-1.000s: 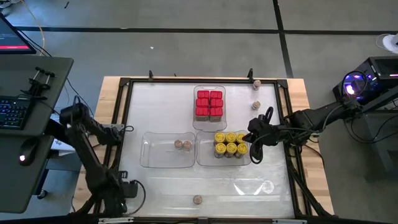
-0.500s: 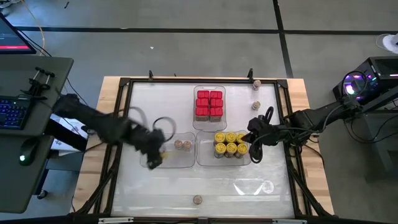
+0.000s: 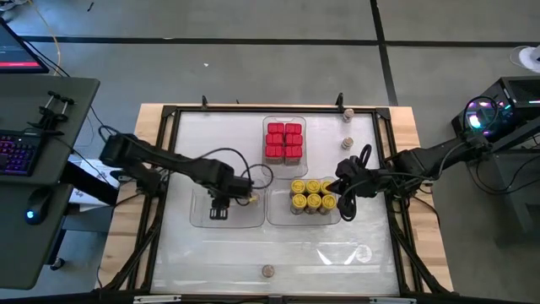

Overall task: Sort spices by type
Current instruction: Put the brown seasoning bottle into the bottom left transparent bin

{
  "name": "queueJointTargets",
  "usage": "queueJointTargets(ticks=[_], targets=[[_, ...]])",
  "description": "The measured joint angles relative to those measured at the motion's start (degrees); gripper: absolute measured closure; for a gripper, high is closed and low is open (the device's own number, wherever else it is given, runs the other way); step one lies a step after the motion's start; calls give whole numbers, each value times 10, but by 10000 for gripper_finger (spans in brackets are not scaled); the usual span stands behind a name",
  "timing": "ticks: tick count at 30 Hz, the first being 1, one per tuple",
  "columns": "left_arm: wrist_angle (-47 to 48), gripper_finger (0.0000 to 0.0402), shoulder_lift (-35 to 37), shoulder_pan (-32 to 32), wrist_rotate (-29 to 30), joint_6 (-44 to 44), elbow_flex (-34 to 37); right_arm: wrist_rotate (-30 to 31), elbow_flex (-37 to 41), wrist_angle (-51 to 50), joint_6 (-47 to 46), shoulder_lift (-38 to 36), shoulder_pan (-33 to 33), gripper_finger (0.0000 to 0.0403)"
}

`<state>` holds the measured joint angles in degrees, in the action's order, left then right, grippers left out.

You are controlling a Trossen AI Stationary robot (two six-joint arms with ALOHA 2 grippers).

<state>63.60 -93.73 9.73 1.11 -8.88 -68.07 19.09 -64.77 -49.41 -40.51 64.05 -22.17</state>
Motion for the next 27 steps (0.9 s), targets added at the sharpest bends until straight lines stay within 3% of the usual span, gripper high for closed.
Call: queueJointTargets(ticks=[8, 27], targets=[[-7, 241, -55, 3, 83, 69, 0, 6, 0, 5, -6, 0, 0, 402], [-24, 220, -77, -4, 90, 88, 0, 26, 0, 8, -11, 0, 0, 402]])
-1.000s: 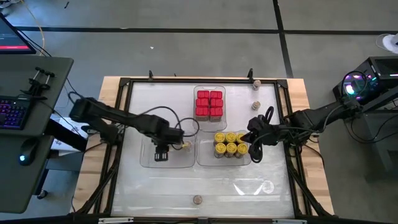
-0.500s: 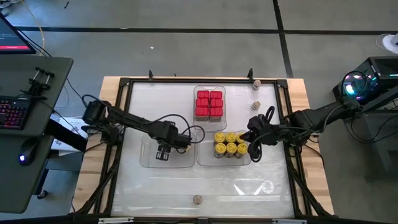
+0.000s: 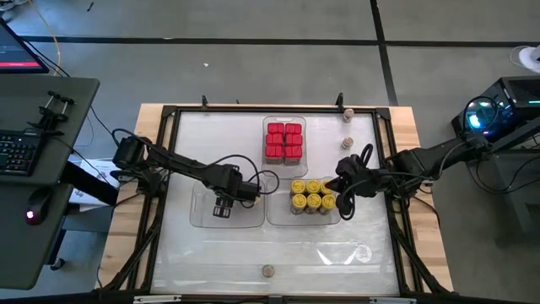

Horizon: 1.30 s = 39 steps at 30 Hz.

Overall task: Sort spices by type
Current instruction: Put the brown seasoning bottle into the bottom left transparent bin

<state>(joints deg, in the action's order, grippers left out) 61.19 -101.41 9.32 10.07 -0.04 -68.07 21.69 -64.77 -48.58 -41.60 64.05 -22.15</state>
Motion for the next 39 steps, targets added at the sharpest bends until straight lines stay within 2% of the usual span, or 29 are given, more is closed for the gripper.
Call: queueJointTargets(ticks=[10, 23, 34, 39], targets=[[-22, 214, 0, 0, -10, 42, 0, 0, 0, 0, -10, 0, 0, 402], [-20, 153, 0, 0, -1, 64, 0, 0, 0, 0, -10, 0, 0, 402], [59, 151, 1, 0, 17, 80, -2, 0, 0, 0, -17, 0, 0, 402], [69, 151, 1, 2, 17, 65, -33, 0, 0, 0, -17, 0, 0, 402]])
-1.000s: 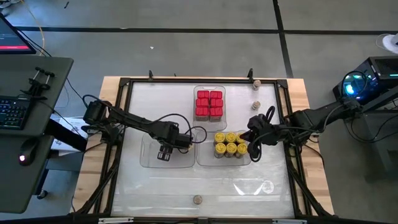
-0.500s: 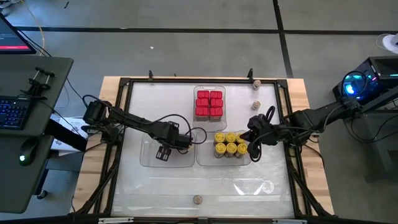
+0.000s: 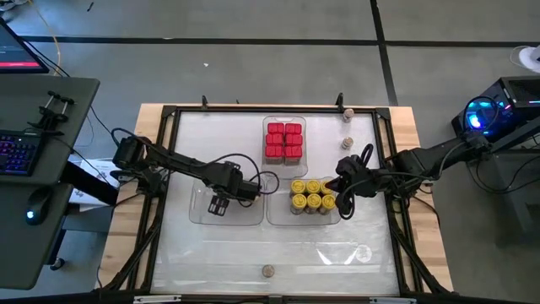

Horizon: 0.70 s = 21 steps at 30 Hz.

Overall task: Sort spices by type
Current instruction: Put the brown seasoning bottle into the bottom left transparent bin

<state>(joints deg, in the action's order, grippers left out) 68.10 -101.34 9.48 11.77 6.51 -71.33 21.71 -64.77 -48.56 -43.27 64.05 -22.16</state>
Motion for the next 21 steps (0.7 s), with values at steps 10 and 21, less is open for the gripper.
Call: queueJointTargets(ticks=[10, 21], targets=[[90, 151, 0, 4, 8, -15, -121, 0, 0, 4, -4, 0, 0, 402], [-47, 151, 62, 29, 0, -123, -139, 0, 0, 5, -9, 0, 0, 402]])
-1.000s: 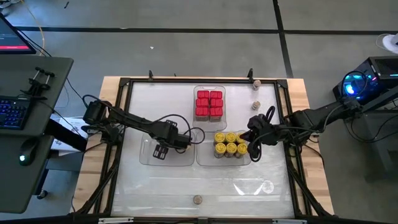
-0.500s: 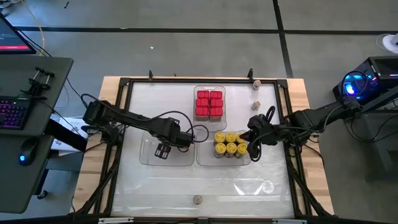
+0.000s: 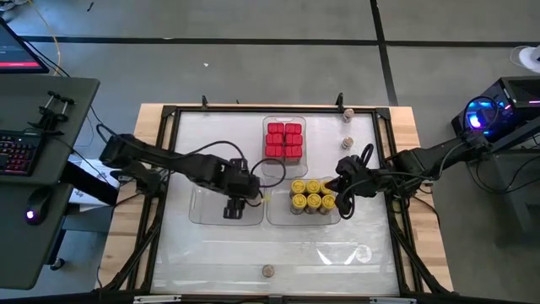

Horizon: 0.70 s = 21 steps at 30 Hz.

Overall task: Sort spices by type
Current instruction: Put the brown seasoning bottle into the bottom left transparent bin

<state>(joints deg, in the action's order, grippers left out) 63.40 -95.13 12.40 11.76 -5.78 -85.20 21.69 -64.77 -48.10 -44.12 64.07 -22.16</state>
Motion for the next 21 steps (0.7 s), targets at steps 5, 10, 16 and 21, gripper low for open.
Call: queueJointTargets(ticks=[5, 10, 16, 21], targets=[[-102, 151, 16, 12, -1, -27, 43, 0, 0, 0, 0, 0, 0, 402], [-158, 151, 16, 13, -6, -73, 83, 0, 0, 0, 0, 0, 0, 402], [-185, 151, 15, 5, -49, -76, 138, 2, 0, 0, 5, 0, 0, 402], [-248, 171, 15, -5, -58, -71, 171, 10, 0, 0, 6, 0, 0, 402]])
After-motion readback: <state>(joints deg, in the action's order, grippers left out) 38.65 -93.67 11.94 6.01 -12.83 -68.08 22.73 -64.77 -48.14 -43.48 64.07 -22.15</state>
